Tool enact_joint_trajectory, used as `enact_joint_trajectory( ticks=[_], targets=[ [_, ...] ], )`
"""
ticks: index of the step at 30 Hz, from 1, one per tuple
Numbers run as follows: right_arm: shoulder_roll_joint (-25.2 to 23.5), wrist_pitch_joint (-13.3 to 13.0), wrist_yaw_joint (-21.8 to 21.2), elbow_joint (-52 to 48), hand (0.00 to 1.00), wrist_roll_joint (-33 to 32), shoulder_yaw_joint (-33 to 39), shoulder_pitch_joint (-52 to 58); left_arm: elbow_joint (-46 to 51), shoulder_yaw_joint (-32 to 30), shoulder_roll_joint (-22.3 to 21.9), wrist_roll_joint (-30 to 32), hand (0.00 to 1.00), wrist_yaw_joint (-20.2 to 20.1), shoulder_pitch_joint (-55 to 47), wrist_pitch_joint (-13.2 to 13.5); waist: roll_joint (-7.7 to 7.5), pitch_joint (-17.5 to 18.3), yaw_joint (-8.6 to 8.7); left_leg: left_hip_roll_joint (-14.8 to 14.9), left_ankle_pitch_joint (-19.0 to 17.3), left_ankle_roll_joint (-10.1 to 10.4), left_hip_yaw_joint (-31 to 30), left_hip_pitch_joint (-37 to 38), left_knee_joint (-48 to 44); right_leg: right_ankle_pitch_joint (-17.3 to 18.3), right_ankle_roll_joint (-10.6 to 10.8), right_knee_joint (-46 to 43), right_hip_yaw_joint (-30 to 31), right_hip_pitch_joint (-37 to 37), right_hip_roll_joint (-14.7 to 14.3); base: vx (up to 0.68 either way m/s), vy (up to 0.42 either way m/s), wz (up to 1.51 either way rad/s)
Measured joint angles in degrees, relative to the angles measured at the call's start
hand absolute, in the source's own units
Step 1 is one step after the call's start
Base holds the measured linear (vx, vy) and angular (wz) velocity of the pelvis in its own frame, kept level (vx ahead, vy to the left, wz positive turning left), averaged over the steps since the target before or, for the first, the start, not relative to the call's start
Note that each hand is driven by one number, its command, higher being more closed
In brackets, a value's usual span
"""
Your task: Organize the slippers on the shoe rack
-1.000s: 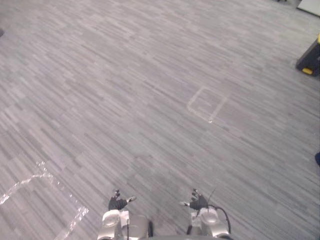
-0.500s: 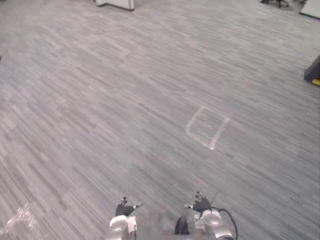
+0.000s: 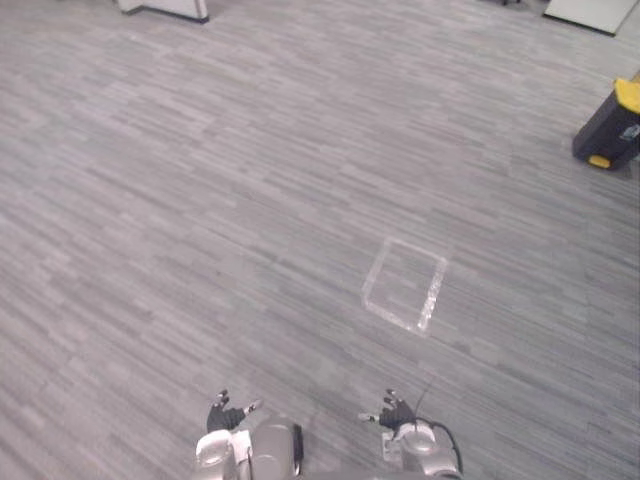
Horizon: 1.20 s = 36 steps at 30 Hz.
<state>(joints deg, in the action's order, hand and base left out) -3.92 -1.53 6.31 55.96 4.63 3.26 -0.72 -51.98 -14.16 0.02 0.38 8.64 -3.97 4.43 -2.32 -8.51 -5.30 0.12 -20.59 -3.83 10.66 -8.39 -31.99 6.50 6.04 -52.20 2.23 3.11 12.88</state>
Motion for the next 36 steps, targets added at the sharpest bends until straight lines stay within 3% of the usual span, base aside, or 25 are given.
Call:
enact_joint_trajectory(
  ticks=[1,3,5,7,8,9,10,11,12,14,15,16,17,18,20,21,24,26,27,28,29,30,32,33,36],
  targets=[
    [0.0,0.3,-0.5,-0.7,0.00,0.0,-0.1,1.0,-0.4,0.1,0.1,-0.1,0.00,0.1,-0.1,-0.2,0.14,-0.3,0.52,-0.5,-1.5,-0.4,0.3,4.6,0.8,1.5,-1.0,-11.8,-1.2,5.8,0.2,0.47,0.128,-0.07],
    [0.0,-0.1,-0.7,-2.4,0.00,0.4,0.0,1.7,-0.5,0.0,-0.1,-0.4,0.00,0.1,-0.2,-0.3,0.44,-0.5,1.57,-0.3,-2.3,-0.3,0.3,10.3,5.7,4.5,-3.1,-13.8,-5.7,11.3,-0.3,0.35,0.036,0.01],
    [0.0,-0.3,-0.8,-3.6,0.00,0.5,-0.1,1.8,-0.5,0.0,-0.3,-0.4,0.00,0.1,-0.1,-0.2,0.43,-0.5,2.13,0.9,-3.9,0.9,-0.3,13.7,8.6,6.5,-2.7,-8.6,-11.4,15.3,-1.0,0.32,-0.026,0.09],
    [0.5,-0.7,-0.7,-4.4,0.00,0.4,0.5,1.7,-1.1,0.1,-0.4,-0.3,0.00,0.1,0.1,-0.3,0.53,-0.5,2.36,2.4,-5.8,2.6,-0.1,17.7,10.4,6.8,-2.5,6.1,-18.2,18.0,-2.6,0.40,-0.096,-0.05],
    [0.5,-0.7,-0.7,-4.3,0.00,0.4,0.5,1.4,-1.2,0.3,-0.4,-0.3,0.00,0.1,0.1,-0.3,0.53,-0.5,2.43,2.7,-5.9,2.7,0.1,18.8,11.4,6.1,-3.3,10.7,-19.8,18.0,-3.1,0.55,-0.147,0.02],
    [0.5,-0.7,-0.7,-3.6,0.00,0.5,0.5,0.6,-1.8,1.3,-0.2,-0.2,0.00,0.0,0.4,-0.1,0.59,-0.5,2.69,3.0,-5.9,2.8,0.0,21.1,13.9,3.5,-4.8,21.3,-23.2,18.1,-4.2,0.38,-0.102,0.07],
    [0.5,-0.7,-0.7,-3.2,0.00,0.5,0.4,0.6,-2.1,1.8,-0.1,-0.1,0.00,0.0,0.5,-0.1,0.61,-0.6,2.87,3.1,-5.8,2.8,-0.4,21.9,14.4,1.5,-5.9,24.4,-24.1,18.0,-4.9,0.69,-0.152,0.27],
    [0.8,-0.6,-0.7,-2.4,0.00,0.5,0.3,-0.2,-3.4,3.2,-0.3,0.1,0.00,-0.1,1.0,-0.1,1.47,-0.5,3.70,3.7,-5.6,3.1,-3.0,23.9,15.2,-3.9,-11.0,26.4,-24.3,17.2,-7.0,0.65,-0.115,0.11],
    [1.5,-0.2,-0.7,-0.8,0.00,0.6,0.3,-1.7,-4.1,3.7,-1.2,0.4,0.00,-0.3,1.0,-0.1,3.33,0.0,2.91,5.5,-3.6,5.5,-6.9,23.7,14.5,-2.4,-11.9,24.3,-25.4,16.5,-7.3,0.77,-0.161,0.12],
    [1.7,-0.1,-0.6,-1.0,0.00,0.7,1.0,-1.8,-4.3,4.0,-2.0,0.9,0.00,-0.6,2.1,-0.1,2.94,-0.6,3.78,3.4,1.3,5.8,-11.2,24.5,12.0,2.3,-10.9,16.6,-26.9,17.8,-5.1,0.57,-0.219,-0.02],
    [1.7,-0.1,-0.6,-1.3,0.00,1.1,0.3,-1.4,-4.3,3.2,-2.5,0.9,0.00,-0.6,0.9,-0.2,5.04,0.6,4.11,4.0,3.7,6.3,-12.9,21.0,-0.2,5.5,-12.5,21.6,-28.5,13.3,-8.3,0.55,-0.258,-0.21],
    [1.9,-0.1,-0.7,-1.3,0.00,1.1,-0.3,-1.3,-4.2,2.2,-3.2,0.9,0.00,-0.8,0.9,-0.2,6.60,0.7,3.82,4.9,6.3,6.8,-13.1,18.5,-7.2,6.1,-12.4,23.2,-28.6,11.4,-9.8,0.58,-0.136,-0.82],
    [1.7,0.1,-0.6,-1.1,0.00,1.2,-1.5,-0.9,-3.6,1.0,-3.5,0.8,0.00,-1.1,0.1,-0.3,8.37,0.2,2.84,6.8,14.3,7.9,-13.1,12.0,-22.5,6.4,-13.3,27.1,-26.0,7.6,-14.1,0.63,-0.014,-1.22],
    [0.4,0.5,-0.5,-0.9,0.00,1.0,-1.6,-1.0,-3.0,0.2,-3.5,0.8,0.00,-1.4,0.0,-0.6,8.47,-0.5,2.17,7.8,11.8,7.6,-11.9,6.7,-32.5,7.4,-14.0,28.9,-23.3,3.9,-15.8,0.73,0.029,-1.38],
    [-0.2,0.6,-0.5,-0.2,0.00,0.6,-2.9,-0.8,-0.7,-0.1,-2.1,0.7,0.00,-1.1,-0.2,-0.9,5.63,-2.1,1.64,7.8,8.1,6.7,-10.9,0.2,-36.3,8.1,-13.1,32.1,-19.8,-2.2,-16.0,0.56,0.002,-0.96],
    [-0.2,0.7,0.0,-0.1,0.00,-0.2,-3.1,-0.7,0.7,-0.1,-1.3,0.6,0.00,-1.1,-0.4,-0.9,4.19,-2.1,1.56,7.6,5.7,6.5,-11.0,-3.9,-33.1,8.1,-12.7,35.1,-17.6,-5.5,-15.8,0.40,0.021,-0.77],
    [-0.2,0.6,0.6,-0.5,0.00,-0.3,-3.2,-0.9,2.5,-0.1,-1.2,0.5,0.00,-1.2,-0.7,-0.8,3.11,-2.0,1.16,6.1,2.4,6.3,-12.9,-10.3,-17.3,8.3,-11.0,39.9,-12.0,-11.3,-14.8,0.55,0.167,-0.99],
    [-0.2,0.6,0.7,-0.6,0.00,-0.3,-2.6,-0.7,2.7,0.1,-1.5,0.5,0.00,-1.2,-0.3,-0.4,2.81,-1.6,0.52,1.0,5.7,7.6,-21.1,-11.2,0.6,11.0,-6.8,39.7,-7.3,-13.1,-12.0,0.58,0.358,-1.18],
    [-0.1,0.6,0.6,-0.2,0.00,-0.3,-2.4,-0.5,1.9,0.5,-1.5,0.3,0.00,-1.2,-0.4,-0.1,3.08,-1.4,0.07,-0.4,11.6,8.7,-22.7,-10.5,1.8,12.6,-5.2,39.1,-4.6,-13.4,-11.5,0.51,0.383,-1.03],
    [-0.1,0.9,0.3,0.3,0.00,-0.3,-3.6,-0.3,1.5,0.5,-0.9,0.1,0.00,-1.1,-0.1,0.2,1.38,-0.4,-0.76,-1.8,8.5,7.0,-19.6,-9.9,0.7,13.1,-4.9,37.6,-1.3,-13.2,-9.1,0.41,0.321,-0.88],
    [-0.1,0.9,0.3,0.1,0.00,-0.2,-3.5,-0.4,1.5,0.5,-0.8,0.1,0.00,-1.1,-0.1,0.3,1.05,-0.2,-0.77,-1.7,7.7,6.6,-17.9,-9.4,0.4,12.9,-5.2,36.2,0.1,-12.8,-8.3,0.54,0.389,-0.95],
    [0.0,0.9,0.3,-0.8,0.00,-0.1,-3.7,0.0,1.6,0.3,-0.8,0.1,0.00,-1.1,-0.4,0.3,0.83,0.1,-0.87,-1.3,6.0,4.7,-14.8,-8.6,-1.5,12.5,-4.4,32.1,2.2,-10.9,-7.3,0.51,0.360,-1.11],
    [0.0,0.7,-0.1,-1.3,0.00,0.0,-4.2,-0.3,0.9,-0.1,-0.6,0.1,0.00,-1.1,-0.2,0.1,0.66,0.1,-0.98,-0.6,3.8,3.0,-10.0,-6.2,-4.0,12.3,-3.2,23.9,2.8,-8.3,-5.6,0.43,0.327,-1.28],
    [0.0,0.5,-0.5,-1.3,0.00,0.0,-4.0,-0.4,0.2,-0.1,-0.5,0.1,0.00,-1.1,-0.2,0.1,0.73,0.1,-1.04,-0.1,2.9,2.2,-6.7,-2.5,-3.5,11.9,-2.5,14.8,1.3,-4.8,-3.9,0.39,0.340,-1.57],
    [0.0,0.5,-0.8,-1.1,0.00,2.0,-3.6,0.6,-1.9,0.0,-0.4,0.5,0.00,-1.1,0.0,0.0,1.46,0.1,-0.97,0.8,2.9,2.0,-4.1,6.8,2.4,13.1,-3.4,6.0,-9.0,1.3,-1.8,0.30,0.238,-1.35]
  ],
)
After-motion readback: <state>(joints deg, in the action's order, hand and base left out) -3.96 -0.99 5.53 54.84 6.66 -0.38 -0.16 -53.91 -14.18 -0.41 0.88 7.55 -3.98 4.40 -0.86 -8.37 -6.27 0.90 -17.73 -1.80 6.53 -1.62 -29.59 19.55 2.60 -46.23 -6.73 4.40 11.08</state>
